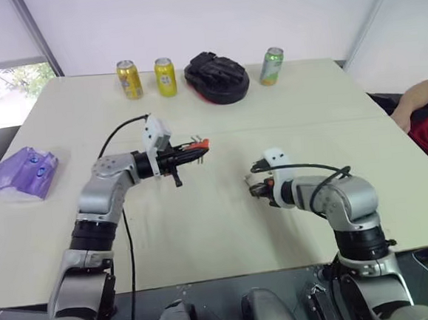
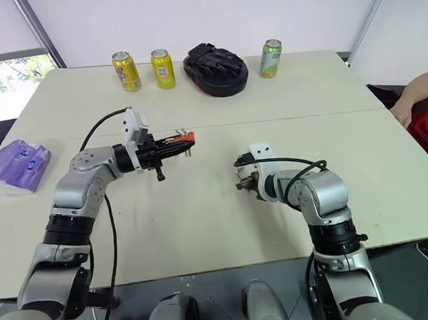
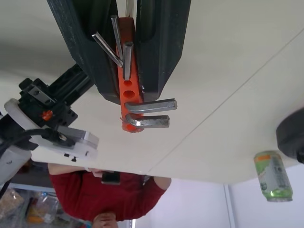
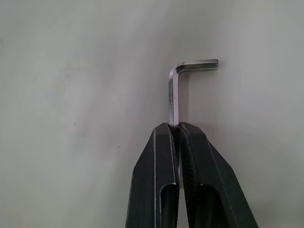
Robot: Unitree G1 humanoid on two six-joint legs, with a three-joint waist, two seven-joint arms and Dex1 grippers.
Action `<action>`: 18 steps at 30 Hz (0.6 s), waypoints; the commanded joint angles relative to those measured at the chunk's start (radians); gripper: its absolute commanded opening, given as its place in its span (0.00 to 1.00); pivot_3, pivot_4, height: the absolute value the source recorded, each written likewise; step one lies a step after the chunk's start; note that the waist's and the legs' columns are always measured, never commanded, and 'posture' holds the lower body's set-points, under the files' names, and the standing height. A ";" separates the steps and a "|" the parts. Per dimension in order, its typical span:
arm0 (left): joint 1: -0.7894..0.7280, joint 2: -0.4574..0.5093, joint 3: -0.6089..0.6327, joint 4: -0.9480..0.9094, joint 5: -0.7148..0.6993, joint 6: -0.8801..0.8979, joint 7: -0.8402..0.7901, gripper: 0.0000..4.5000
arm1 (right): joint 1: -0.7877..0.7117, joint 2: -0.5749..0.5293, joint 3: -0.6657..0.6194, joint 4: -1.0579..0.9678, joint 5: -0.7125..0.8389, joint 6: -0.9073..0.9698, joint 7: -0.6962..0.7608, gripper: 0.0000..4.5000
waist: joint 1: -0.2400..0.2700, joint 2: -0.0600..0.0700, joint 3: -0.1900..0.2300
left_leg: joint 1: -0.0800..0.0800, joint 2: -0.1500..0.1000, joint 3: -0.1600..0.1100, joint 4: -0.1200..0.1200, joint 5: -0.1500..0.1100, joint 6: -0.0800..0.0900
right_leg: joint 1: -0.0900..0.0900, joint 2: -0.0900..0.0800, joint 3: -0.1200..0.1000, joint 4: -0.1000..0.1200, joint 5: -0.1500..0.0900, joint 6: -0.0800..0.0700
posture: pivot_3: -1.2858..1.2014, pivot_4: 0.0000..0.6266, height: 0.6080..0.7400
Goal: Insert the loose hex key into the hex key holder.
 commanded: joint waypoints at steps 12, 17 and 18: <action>-0.012 0.000 -0.008 0.002 0.022 -0.048 -0.010 0.00 | -0.018 -0.066 0.110 0.138 -0.025 -0.026 0.061 0.62 | 0.005 0.004 0.000 | -0.001 -0.001 0.001 -0.002 -0.001 -0.002 | -0.001 -0.009 0.000 -0.005 0.001 -0.005 | 0.52 0.24 1.00; -0.002 0.004 -0.003 -0.008 0.021 -0.046 -0.004 0.00 | -0.068 -0.069 0.162 0.231 -0.053 -0.104 0.071 0.62 | 0.003 0.004 0.000 | -0.002 -0.001 0.004 -0.006 -0.001 -0.006 | -0.004 -0.012 -0.002 -0.006 0.002 -0.007 | 0.52 0.24 1.00; 0.000 0.005 -0.002 -0.009 0.020 -0.046 -0.001 0.00 | -0.073 -0.069 0.174 0.252 -0.060 -0.122 0.073 0.62 | 0.001 0.004 0.000 | -0.002 -0.002 0.005 -0.008 -0.001 -0.006 | -0.005 -0.013 -0.002 -0.007 0.002 -0.008 | 0.52 0.24 1.00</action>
